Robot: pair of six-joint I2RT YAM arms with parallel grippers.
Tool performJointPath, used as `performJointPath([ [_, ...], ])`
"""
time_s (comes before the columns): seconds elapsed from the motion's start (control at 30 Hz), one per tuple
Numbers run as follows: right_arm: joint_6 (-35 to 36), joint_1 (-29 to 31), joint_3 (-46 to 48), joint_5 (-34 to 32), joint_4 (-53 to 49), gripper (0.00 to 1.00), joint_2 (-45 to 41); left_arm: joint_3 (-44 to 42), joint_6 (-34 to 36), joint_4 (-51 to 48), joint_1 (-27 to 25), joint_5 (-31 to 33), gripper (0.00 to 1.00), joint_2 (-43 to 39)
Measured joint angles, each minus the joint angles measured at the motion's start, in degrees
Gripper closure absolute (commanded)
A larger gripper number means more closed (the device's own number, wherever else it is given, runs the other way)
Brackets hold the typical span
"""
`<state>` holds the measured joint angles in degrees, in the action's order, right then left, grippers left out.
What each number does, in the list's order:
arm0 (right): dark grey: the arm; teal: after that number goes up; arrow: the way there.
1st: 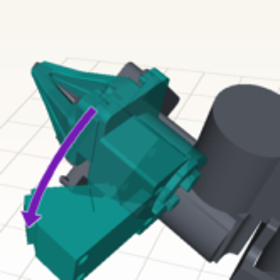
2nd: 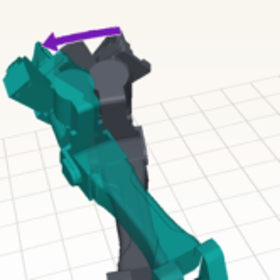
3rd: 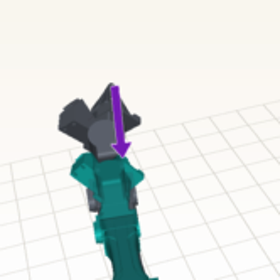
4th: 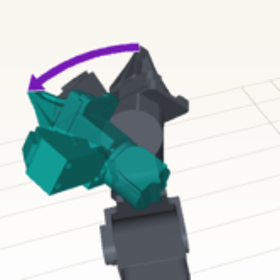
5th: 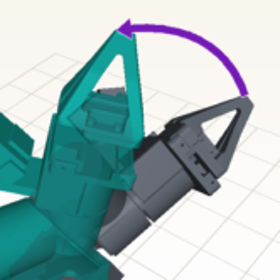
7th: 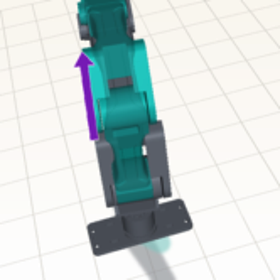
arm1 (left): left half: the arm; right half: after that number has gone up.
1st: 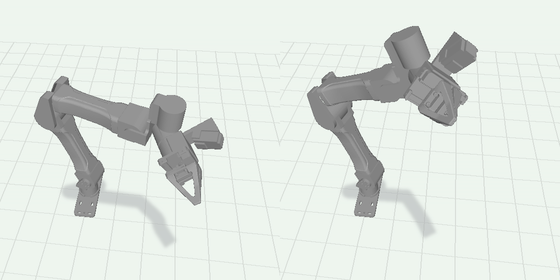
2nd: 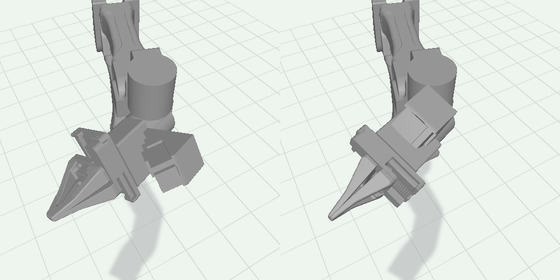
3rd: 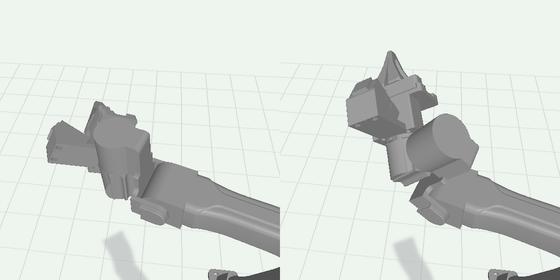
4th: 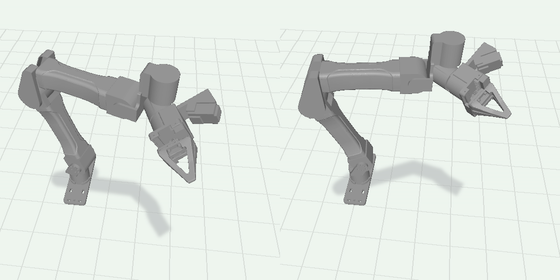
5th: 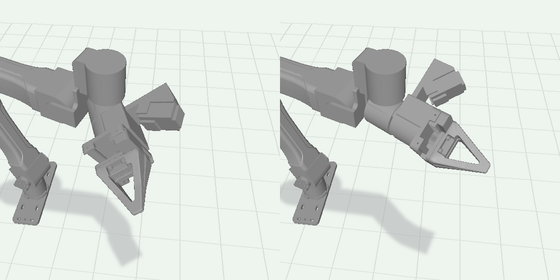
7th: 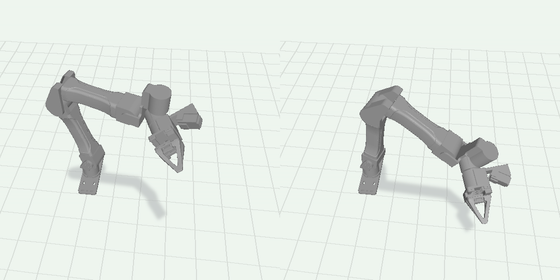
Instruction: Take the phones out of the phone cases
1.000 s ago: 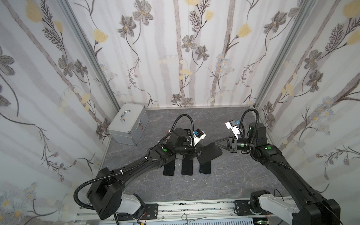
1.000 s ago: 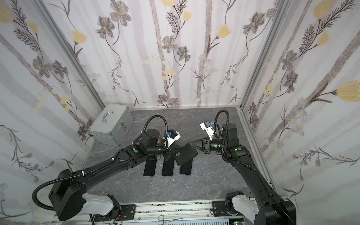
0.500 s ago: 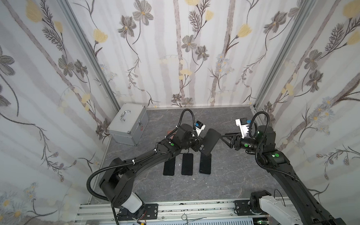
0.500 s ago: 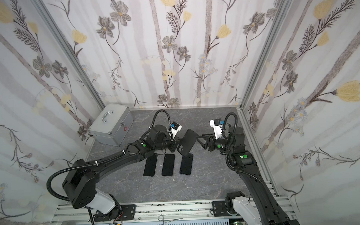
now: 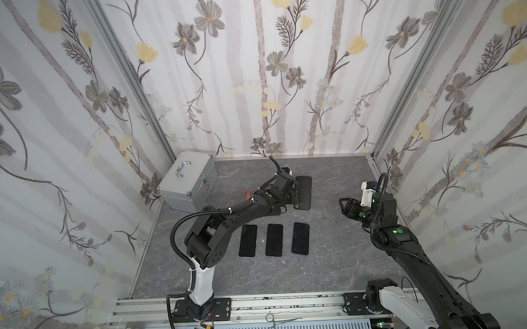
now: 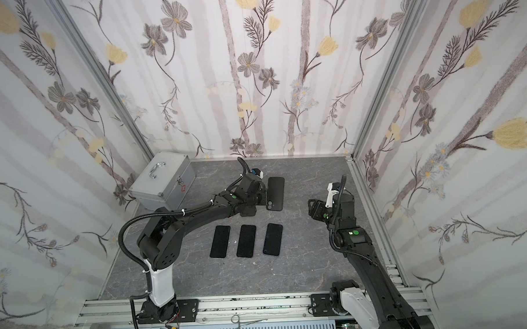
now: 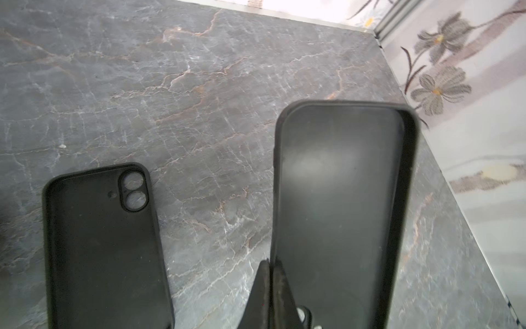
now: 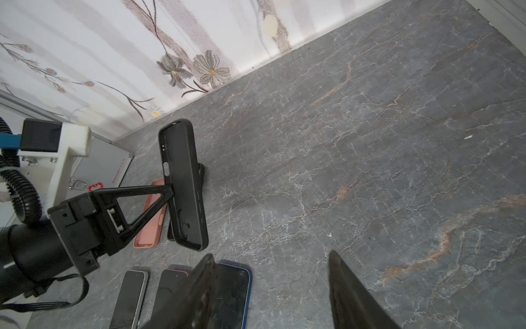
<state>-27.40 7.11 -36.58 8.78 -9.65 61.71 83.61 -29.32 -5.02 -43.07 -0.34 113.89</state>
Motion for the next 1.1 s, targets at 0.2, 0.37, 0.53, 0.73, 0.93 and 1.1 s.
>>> performJointPath([
  [0.2, 0.09, 2.75, 1.46, -1.90, 0.28, 0.40, 0.31, 10.62, -4.42, -9.25, 0.81, 0.02, 1.00, 8.83],
  [0.37, 2.16, 7.69, 0.39, -4.72, 0.37, 0.40, 1.20, 15.19, -5.38, -15.02, 1.18, -0.13, 1.00, 12.87],
  [0.53, 3.06, 11.63, -0.66, -6.69, 0.37, 0.40, 2.60, 16.81, -6.14, -19.06, 2.14, -0.35, 1.00, 15.06],
  [0.73, 3.50, 13.57, -1.60, -7.93, 0.31, 0.39, 4.22, 19.21, -7.13, -20.90, 2.62, -1.01, 1.00, 16.94],
  [0.93, 3.93, 14.21, -2.01, -9.31, -0.09, 0.39, 4.98, 21.29, -7.30, -22.14, 2.86, -1.40, 1.00, 18.51],
  [1.1, 4.09, 14.60, -2.10, -9.64, -0.26, 0.39, 5.03, 22.29, -7.32, -23.04, 3.32, -1.42, 0.98, 19.39],
])
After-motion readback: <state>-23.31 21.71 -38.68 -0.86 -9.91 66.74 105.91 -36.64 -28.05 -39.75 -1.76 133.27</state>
